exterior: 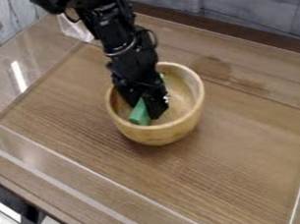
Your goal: Move green object from inside the wooden bowl to the table next to it
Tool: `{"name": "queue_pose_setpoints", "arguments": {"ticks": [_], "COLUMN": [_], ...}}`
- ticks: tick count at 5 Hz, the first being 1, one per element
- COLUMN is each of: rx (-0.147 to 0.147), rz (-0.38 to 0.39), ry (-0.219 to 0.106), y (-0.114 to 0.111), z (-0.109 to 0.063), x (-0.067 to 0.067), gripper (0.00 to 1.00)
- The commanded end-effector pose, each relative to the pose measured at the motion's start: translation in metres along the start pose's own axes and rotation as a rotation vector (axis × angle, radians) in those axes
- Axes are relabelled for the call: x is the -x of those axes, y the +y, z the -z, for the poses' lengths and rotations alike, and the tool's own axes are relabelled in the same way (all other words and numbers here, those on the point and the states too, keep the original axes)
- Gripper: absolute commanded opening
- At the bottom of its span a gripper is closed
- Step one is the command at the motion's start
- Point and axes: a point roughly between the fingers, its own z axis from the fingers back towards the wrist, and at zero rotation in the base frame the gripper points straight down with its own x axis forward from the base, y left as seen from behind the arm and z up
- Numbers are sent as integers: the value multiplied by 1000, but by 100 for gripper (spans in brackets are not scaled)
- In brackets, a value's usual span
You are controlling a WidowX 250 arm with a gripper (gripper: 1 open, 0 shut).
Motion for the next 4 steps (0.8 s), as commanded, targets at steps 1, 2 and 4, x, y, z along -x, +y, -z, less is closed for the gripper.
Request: {"name": "queue_pose_setpoints", "arguments": {"ticks": [1, 2, 4], "rx": [-5, -10, -28], "rz": [-47, -99, -256], "ry": [-26, -38, -66], "y": [-8, -11, -3], "z": [-12, -22, -27], "x": [-7, -10, -8], "gripper": [0, 0, 0]}}
